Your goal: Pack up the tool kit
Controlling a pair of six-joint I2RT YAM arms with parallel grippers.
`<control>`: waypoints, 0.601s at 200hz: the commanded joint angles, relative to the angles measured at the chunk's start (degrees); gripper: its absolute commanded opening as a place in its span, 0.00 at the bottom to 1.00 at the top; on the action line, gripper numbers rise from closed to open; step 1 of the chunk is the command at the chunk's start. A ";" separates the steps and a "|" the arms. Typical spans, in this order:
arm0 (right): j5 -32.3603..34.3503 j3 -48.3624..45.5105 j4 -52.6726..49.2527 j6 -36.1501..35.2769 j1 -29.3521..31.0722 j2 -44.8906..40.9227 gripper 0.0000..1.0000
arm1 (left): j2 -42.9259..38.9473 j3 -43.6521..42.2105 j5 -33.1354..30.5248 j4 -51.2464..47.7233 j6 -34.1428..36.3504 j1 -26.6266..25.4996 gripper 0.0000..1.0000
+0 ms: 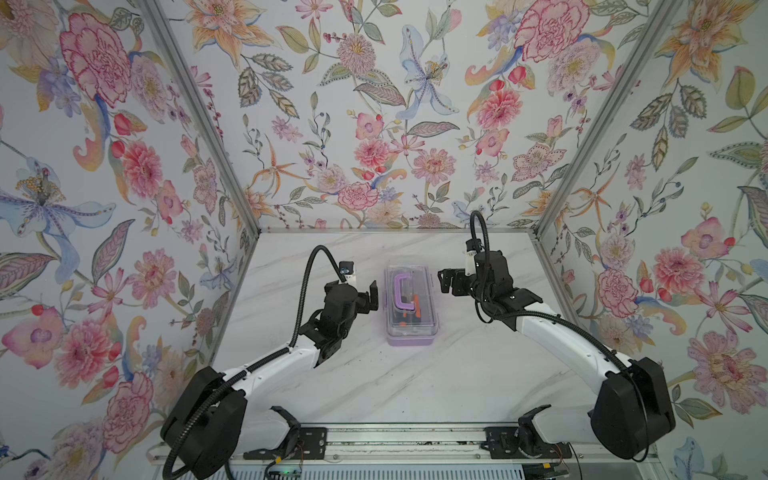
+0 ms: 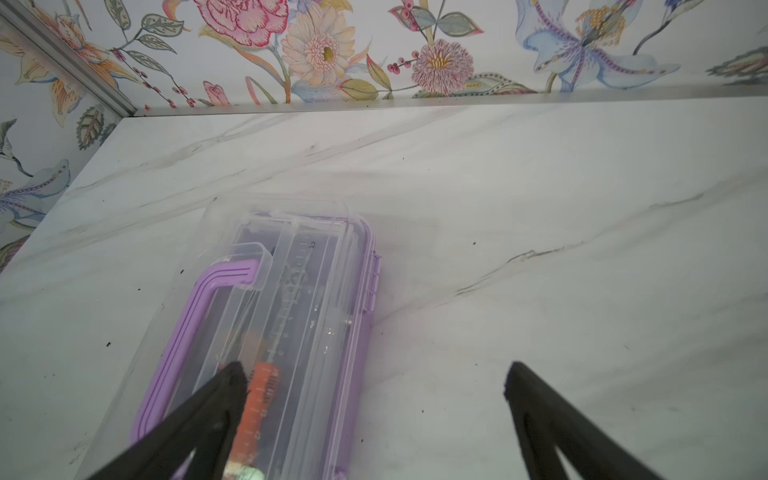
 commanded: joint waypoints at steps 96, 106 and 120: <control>16.38 -23.09 21.50 -15.32 2.72 -14.53 0.99 | -9.81 -16.73 -26.78 22.05 21.73 6.41 0.99; 16.94 -23.26 22.27 -15.83 2.38 -13.88 0.99 | -10.48 -20.24 -27.28 27.09 22.40 9.37 0.99; 16.77 -23.20 23.22 -16.08 1.68 -12.58 0.99 | -9.89 -24.85 -26.79 34.73 22.05 14.08 0.99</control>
